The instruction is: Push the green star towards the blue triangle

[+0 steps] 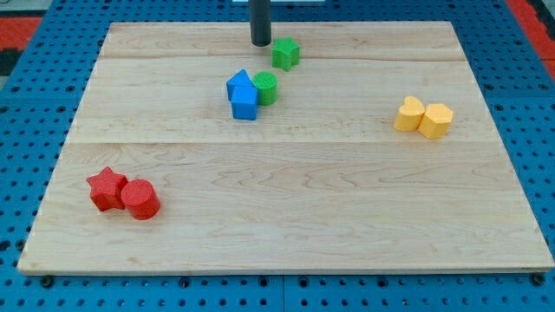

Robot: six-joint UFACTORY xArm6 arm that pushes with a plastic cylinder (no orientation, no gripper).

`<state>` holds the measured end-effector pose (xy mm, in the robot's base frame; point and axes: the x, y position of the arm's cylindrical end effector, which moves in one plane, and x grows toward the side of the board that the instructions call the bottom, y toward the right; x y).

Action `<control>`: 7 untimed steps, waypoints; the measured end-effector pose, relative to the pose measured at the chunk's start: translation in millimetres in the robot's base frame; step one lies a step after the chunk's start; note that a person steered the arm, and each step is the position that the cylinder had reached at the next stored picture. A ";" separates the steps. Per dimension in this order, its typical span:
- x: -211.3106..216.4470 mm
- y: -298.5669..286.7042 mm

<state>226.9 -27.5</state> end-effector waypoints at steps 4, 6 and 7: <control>65.0 53.2; 35.2 26.3; 59.4 5.2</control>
